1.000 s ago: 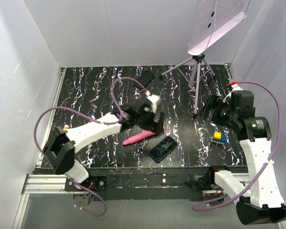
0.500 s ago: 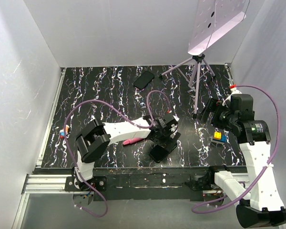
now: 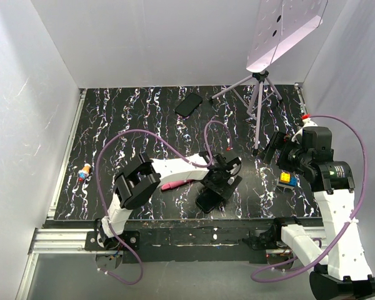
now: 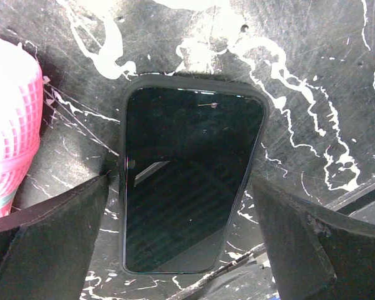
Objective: Take the phone out of the phone case
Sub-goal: Pick up the phone at the center of the board.
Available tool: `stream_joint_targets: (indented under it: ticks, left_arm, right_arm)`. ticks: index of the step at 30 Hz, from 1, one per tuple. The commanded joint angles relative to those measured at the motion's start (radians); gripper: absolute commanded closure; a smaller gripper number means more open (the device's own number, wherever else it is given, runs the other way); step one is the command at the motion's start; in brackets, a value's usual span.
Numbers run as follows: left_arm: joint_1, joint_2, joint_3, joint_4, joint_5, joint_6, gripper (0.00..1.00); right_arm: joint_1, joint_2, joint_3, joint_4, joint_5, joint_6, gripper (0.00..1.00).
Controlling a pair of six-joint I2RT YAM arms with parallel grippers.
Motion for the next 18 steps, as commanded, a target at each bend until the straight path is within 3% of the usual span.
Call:
stream_joint_targets:
  ticks: [1,4,11,15,18]
  left_arm:
    - [-0.011,0.040,0.052,-0.033,-0.019,0.024,0.00]
    - [-0.014,0.063,0.055,-0.036,-0.027,0.018,0.00]
    - [-0.052,0.119,0.067,-0.092,-0.134,0.025,0.15]
    - [-0.064,0.149,0.056,-0.102,-0.128,0.007,0.27]
    - [-0.066,0.138,0.039,-0.082,-0.151,0.007,0.46]
  right_arm:
    - [0.000,-0.012,-0.011,0.017,0.014,0.008,0.00]
    - [0.002,-0.015,-0.024,0.019,0.014,0.011,0.00]
    - [0.000,-0.031,-0.042,0.000,0.067,0.020,0.00]
    - [0.000,-0.053,-0.036,-0.006,0.103,0.031,0.00]
    - [0.000,-0.076,-0.038,-0.006,0.124,0.042,0.00]
